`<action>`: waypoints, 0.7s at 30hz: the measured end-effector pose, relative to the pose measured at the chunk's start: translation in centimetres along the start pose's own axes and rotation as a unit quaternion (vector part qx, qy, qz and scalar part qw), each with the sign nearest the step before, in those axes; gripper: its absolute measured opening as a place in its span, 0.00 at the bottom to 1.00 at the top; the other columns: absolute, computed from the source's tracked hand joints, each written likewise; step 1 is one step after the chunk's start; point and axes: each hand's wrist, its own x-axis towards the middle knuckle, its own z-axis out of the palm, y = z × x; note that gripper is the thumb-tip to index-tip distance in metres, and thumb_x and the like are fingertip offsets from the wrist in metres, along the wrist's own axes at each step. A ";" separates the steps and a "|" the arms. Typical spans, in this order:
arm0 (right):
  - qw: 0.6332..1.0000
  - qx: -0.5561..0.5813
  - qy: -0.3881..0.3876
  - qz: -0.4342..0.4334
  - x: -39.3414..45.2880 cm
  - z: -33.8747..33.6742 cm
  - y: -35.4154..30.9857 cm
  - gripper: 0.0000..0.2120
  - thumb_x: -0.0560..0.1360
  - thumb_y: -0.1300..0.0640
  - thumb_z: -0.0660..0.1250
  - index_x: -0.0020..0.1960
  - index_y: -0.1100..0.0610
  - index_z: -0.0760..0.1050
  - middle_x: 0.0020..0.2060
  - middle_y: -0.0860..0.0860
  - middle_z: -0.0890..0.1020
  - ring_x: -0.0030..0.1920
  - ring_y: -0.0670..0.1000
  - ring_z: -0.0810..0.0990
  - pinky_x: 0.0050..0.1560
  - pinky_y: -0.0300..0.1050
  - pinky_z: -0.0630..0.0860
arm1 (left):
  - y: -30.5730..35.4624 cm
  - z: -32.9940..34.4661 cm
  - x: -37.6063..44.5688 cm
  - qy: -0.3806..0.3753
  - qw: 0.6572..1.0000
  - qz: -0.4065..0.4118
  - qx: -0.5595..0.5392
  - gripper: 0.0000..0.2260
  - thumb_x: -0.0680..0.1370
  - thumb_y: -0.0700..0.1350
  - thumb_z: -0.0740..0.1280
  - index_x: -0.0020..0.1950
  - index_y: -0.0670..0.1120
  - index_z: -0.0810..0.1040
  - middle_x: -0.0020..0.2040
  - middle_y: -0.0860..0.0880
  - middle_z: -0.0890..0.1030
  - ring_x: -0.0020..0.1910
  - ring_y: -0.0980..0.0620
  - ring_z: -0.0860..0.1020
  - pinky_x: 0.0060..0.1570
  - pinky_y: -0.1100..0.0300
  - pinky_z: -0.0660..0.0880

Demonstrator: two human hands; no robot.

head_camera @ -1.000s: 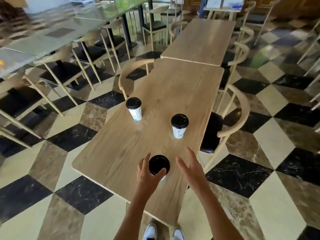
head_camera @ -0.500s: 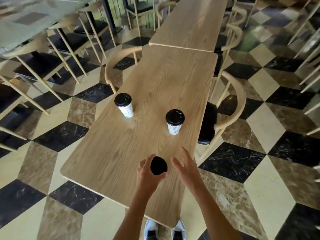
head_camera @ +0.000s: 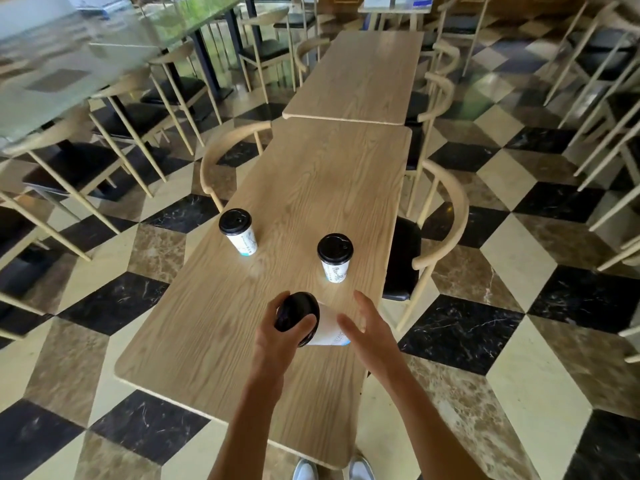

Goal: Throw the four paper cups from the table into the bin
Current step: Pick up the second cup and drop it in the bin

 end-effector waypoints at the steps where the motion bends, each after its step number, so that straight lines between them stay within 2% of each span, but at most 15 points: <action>1: 1.000 0.005 0.004 0.001 -0.2 -0.2 -0.3 0.32 0.78 0.43 0.64 0.78 0.47 0.56 0.77 0.48 0.64 0.75 0.50 0.64 0.68 0.44 0.63 | 0.4 0.0 -0.1 -0.007 1.000 0.002 -0.029 0.28 0.62 0.55 0.76 0.62 0.63 0.77 0.59 0.53 0.82 0.59 0.52 0.80 0.55 0.51 0.80; 4: 1.000 0.023 0.018 -0.005 -0.8 -0.8 -1.1 0.33 0.76 0.43 0.67 0.77 0.47 0.59 0.75 0.48 0.67 0.70 0.45 0.67 0.67 0.43 0.66 | 1.7 0.0 -0.6 -0.040 0.995 0.014 -0.093 0.26 0.64 0.53 0.77 0.62 0.60 0.79 0.59 0.47 0.83 0.59 0.46 0.82 0.58 0.45 0.79; 8: 0.998 0.040 0.051 -0.012 -2.2 -1.8 -2.1 0.36 0.74 0.41 0.69 0.77 0.49 0.59 0.74 0.48 0.69 0.71 0.47 0.68 0.72 0.51 0.67 | 3.0 0.3 -1.2 -0.077 0.988 0.018 -0.130 0.22 0.69 0.46 0.76 0.63 0.57 0.80 0.57 0.48 0.85 0.57 0.47 0.83 0.55 0.49 0.80; 10: 0.997 0.039 0.072 -0.004 -3.1 -2.3 -2.5 0.38 0.73 0.39 0.69 0.77 0.49 0.60 0.71 0.47 0.72 0.70 0.47 0.71 0.70 0.53 0.70 | 3.4 0.5 -1.6 -0.096 0.984 0.014 -0.146 0.21 0.72 0.42 0.74 0.64 0.55 0.79 0.58 0.46 0.85 0.57 0.46 0.83 0.55 0.49 0.80; 11: 0.996 0.044 0.082 -0.003 -3.7 -2.6 -2.7 0.37 0.73 0.39 0.69 0.76 0.50 0.61 0.67 0.43 0.75 0.66 0.43 0.74 0.67 0.48 0.73 | 3.6 0.7 -1.8 -0.108 0.983 0.012 -0.148 0.21 0.72 0.42 0.74 0.64 0.55 0.79 0.58 0.45 0.85 0.57 0.45 0.83 0.56 0.48 0.80; 13: 0.992 0.059 0.112 -0.013 -5.0 -3.1 -2.6 0.33 0.73 0.41 0.70 0.73 0.51 0.65 0.54 0.32 0.79 0.55 0.33 0.78 0.53 0.31 0.76 | 4.0 1.3 -2.2 -0.135 0.981 0.010 -0.141 0.20 0.73 0.41 0.73 0.63 0.56 0.80 0.58 0.45 0.84 0.57 0.45 0.83 0.57 0.46 0.80; 14: 0.989 0.068 0.132 -0.016 -5.8 -3.5 -2.3 0.32 0.73 0.42 0.70 0.73 0.52 0.65 0.50 0.31 0.80 0.52 0.32 0.79 0.48 0.28 0.76 | 4.1 1.8 -2.4 -0.152 0.979 0.007 -0.139 0.19 0.75 0.39 0.72 0.63 0.57 0.80 0.57 0.46 0.85 0.57 0.45 0.83 0.56 0.46 0.80; 15: 0.985 0.080 0.153 -0.012 -6.6 -3.8 -2.0 0.33 0.73 0.43 0.71 0.73 0.53 0.65 0.51 0.33 0.81 0.52 0.34 0.80 0.48 0.30 0.77 | 4.2 2.4 -2.7 -0.171 0.976 0.001 -0.137 0.19 0.76 0.38 0.71 0.62 0.57 0.80 0.57 0.46 0.85 0.56 0.45 0.83 0.54 0.47 0.80; 18: 0.970 0.112 0.216 0.020 -9.7 -5.3 -0.9 0.38 0.73 0.44 0.72 0.77 0.53 0.60 0.61 0.47 0.79 0.55 0.41 0.81 0.50 0.36 0.80 | 4.5 4.7 -4.2 -0.240 0.962 -0.010 -0.127 0.20 0.76 0.37 0.71 0.65 0.53 0.77 0.59 0.43 0.83 0.56 0.43 0.83 0.51 0.50 0.80; 21: 0.945 0.111 0.304 0.042 -14.3 -7.2 0.5 0.38 0.72 0.41 0.72 0.76 0.50 0.62 0.68 0.51 0.75 0.59 0.48 0.80 0.51 0.38 0.80 | 4.5 7.6 -7.0 -0.328 0.941 0.005 -0.087 0.20 0.72 0.44 0.76 0.62 0.56 0.78 0.61 0.46 0.82 0.57 0.48 0.83 0.54 0.50 0.80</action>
